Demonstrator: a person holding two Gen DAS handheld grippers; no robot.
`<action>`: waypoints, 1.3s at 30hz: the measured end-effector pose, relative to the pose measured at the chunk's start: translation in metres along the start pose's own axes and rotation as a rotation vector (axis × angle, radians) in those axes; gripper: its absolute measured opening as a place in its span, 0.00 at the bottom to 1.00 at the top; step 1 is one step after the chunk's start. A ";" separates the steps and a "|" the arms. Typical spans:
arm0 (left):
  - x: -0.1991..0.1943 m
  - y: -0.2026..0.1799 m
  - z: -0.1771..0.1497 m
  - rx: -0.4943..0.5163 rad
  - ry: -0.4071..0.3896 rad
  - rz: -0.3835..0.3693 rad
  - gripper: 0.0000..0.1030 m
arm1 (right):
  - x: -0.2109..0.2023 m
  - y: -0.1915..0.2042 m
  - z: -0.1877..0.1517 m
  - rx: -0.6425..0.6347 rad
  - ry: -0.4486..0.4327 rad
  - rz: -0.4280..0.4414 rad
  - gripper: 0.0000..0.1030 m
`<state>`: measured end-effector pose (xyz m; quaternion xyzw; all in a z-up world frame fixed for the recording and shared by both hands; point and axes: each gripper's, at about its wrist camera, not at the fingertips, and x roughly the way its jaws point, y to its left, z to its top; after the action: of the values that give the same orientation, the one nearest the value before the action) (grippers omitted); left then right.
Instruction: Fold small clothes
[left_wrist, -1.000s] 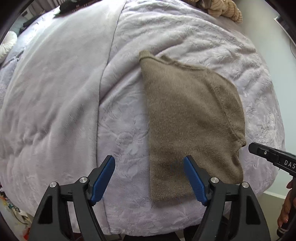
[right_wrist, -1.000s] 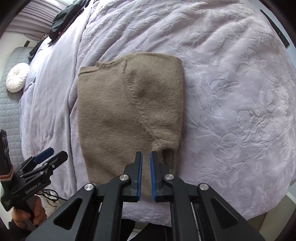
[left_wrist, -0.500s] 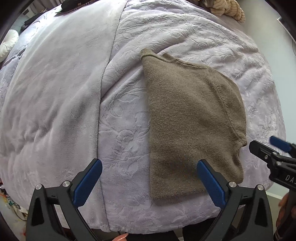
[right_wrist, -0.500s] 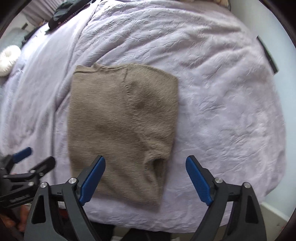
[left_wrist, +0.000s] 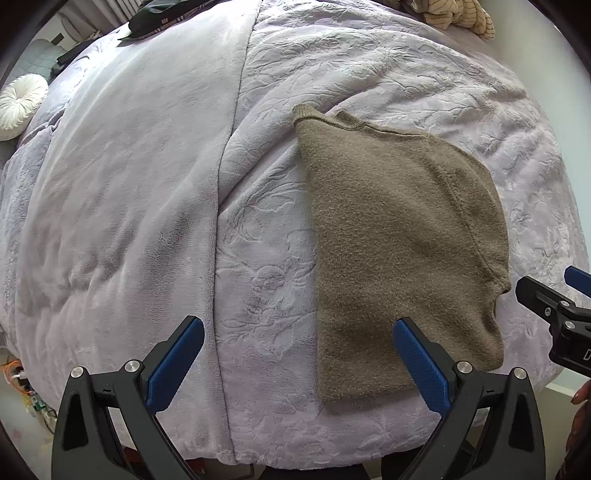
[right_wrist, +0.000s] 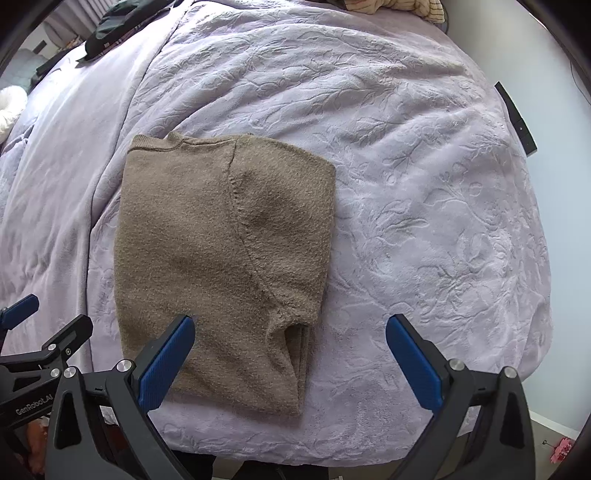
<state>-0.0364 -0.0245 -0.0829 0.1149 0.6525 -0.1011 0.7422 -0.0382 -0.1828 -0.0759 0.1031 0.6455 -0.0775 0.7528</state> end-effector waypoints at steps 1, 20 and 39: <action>0.000 0.000 0.000 0.000 -0.001 0.002 1.00 | 0.000 0.001 -0.001 0.001 0.001 0.003 1.00; 0.003 0.001 -0.003 -0.011 0.018 0.035 1.00 | 0.002 0.001 -0.002 0.007 0.013 0.017 1.00; 0.005 0.004 -0.004 -0.010 0.022 0.041 1.00 | 0.004 0.002 -0.004 0.003 0.022 0.015 1.00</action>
<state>-0.0386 -0.0196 -0.0880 0.1255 0.6587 -0.0815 0.7374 -0.0412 -0.1795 -0.0808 0.1098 0.6527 -0.0717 0.7462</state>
